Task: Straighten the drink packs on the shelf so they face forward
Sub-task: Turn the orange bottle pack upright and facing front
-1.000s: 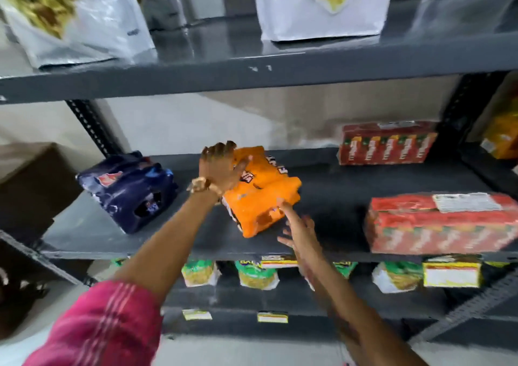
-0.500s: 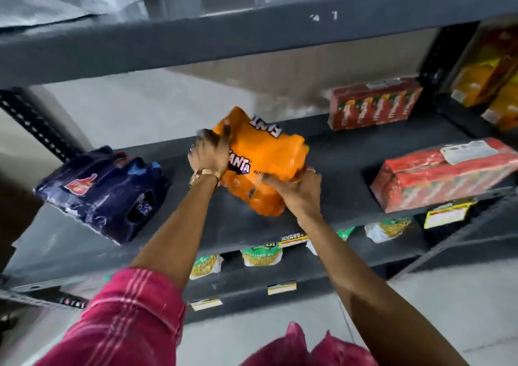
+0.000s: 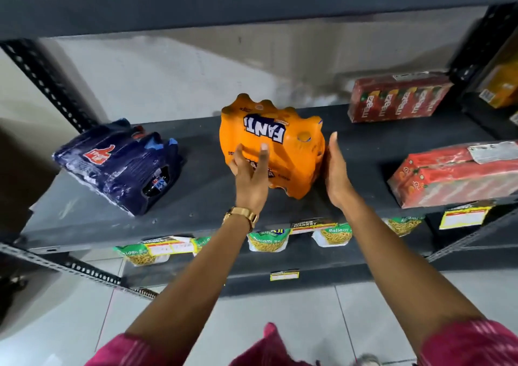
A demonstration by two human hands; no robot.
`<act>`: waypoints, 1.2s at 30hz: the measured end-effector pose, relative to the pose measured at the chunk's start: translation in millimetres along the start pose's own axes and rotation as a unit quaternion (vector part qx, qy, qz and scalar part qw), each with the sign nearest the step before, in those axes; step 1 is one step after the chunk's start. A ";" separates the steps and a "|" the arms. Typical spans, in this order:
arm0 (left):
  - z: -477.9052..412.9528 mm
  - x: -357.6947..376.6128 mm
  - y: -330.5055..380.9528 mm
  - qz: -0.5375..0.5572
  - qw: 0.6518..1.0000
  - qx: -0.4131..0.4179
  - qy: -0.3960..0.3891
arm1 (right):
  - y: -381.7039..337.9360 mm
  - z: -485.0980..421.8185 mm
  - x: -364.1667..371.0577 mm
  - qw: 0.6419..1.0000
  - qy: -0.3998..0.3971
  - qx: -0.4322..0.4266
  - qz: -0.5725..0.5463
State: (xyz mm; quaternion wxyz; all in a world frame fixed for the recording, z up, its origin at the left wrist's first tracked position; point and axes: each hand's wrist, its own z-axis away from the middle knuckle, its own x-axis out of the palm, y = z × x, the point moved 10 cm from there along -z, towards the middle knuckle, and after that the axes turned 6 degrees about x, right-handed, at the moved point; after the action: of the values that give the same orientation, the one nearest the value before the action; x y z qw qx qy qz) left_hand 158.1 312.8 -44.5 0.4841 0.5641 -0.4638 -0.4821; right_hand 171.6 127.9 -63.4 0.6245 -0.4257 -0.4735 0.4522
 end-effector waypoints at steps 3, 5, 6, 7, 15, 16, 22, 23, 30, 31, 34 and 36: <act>-20.9 3.0 -6.5 0.051 0.998 -0.020 -0.035 | 14.6 14.8 -6.7 0.993 0.121 -0.012 0.009; -37.9 10.1 -6.1 0.105 0.987 -0.023 -0.119 | 17.7 49.5 6.3 0.984 0.171 -0.056 -0.004; -42.9 14.2 -6.3 0.127 0.977 -0.036 -0.166 | 20.6 67.6 19.8 0.981 0.173 -0.084 -0.014; -48.9 14.6 -5.3 0.140 0.969 -0.053 -0.196 | 27.8 80.6 36.3 0.981 0.163 -0.105 -0.021; -57.0 -87.5 -13.2 0.037 0.995 -0.036 0.091 | 32.8 90.2 50.2 0.969 0.206 -0.136 -0.005; -34.3 -87.6 -4.6 0.040 0.993 0.000 0.113 | 23.5 80.0 28.3 0.964 0.232 -0.131 0.001; 32.6 -44.3 -28.4 -0.057 0.996 0.067 -0.001 | -0.5 7.8 -8.9 0.985 0.016 0.017 0.169; 30.1 -43.7 -34.3 -0.102 0.992 0.074 -0.017 | 8.9 4.0 -15.4 0.978 -0.001 0.042 0.204; 31.8 -47.2 -37.0 -0.220 0.972 0.080 -0.019 | 28.5 16.3 -45.8 0.939 0.044 -0.006 0.340; 32.9 -47.7 -37.4 -0.225 0.971 0.080 -0.022 | 30.4 21.0 -48.2 0.937 0.040 -0.012 0.346; 40.5 -47.5 -40.3 -0.233 0.969 0.073 -0.046 | 30.9 42.2 -52.0 0.933 0.018 -0.036 0.358; 46.7 -47.4 -42.5 -0.234 0.968 0.073 -0.053 | 33.9 54.5 -57.8 0.930 0.006 -0.041 0.365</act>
State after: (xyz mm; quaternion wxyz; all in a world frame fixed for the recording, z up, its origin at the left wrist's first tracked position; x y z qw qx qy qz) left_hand 109.1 359.4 -85.3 0.2899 0.6641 -0.3776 -0.5765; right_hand 104.7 85.3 -97.5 0.4013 -0.5972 -0.2992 0.6267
